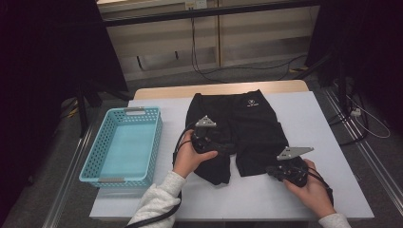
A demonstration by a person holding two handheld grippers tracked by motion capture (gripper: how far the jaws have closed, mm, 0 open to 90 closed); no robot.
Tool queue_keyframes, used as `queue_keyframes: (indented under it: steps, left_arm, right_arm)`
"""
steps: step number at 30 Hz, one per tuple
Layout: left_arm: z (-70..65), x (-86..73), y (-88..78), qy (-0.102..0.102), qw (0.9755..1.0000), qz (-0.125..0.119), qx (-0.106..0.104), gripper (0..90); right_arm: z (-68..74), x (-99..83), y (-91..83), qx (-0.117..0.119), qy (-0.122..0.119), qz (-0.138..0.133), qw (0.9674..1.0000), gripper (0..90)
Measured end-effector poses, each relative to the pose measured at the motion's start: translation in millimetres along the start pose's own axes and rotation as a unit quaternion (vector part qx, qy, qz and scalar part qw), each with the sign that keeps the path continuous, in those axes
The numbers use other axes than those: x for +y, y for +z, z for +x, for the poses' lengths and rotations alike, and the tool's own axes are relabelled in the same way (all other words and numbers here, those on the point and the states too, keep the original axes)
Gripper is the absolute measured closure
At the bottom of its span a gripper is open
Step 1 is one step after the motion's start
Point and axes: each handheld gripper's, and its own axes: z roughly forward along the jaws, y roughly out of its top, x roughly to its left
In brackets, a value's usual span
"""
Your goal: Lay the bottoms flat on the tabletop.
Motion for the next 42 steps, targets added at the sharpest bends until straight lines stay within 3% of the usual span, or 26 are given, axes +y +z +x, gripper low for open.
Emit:
queue_keyframes:
  steps: [11,20,29,35,42]
  left_arm:
    - [-2.2,0.2,0.8,-0.002,1.0,0.004,-0.004,18.7]
    - [-2.6,0.1,2.0,-0.003,1.0,0.006,-0.005,18.7]
    - [-2.7,-0.7,2.9,-0.003,0.9999,0.012,-0.006,18.7]
    - [-2.1,0.0,0.8,-0.004,0.9999,0.009,-0.005,18.7]
    - [-1.7,0.3,-0.6,-0.007,0.9999,0.009,-0.004,18.5]
  right_arm:
    - [2.3,-9.7,-15.7,0.029,0.007,0.015,0.9995,89.6]
    - [-0.3,-4.9,-17.7,0.002,0.01,-0.014,0.9998,89.6]
    - [1.3,-4.7,-18.5,0.019,0.013,-0.013,0.9997,89.6]
    - [5.2,-10.1,-28.5,0.034,0.009,-0.012,0.9993,89.5]
    - [8.0,-20.0,-42.7,0.035,0.007,-0.006,0.9993,89.6]
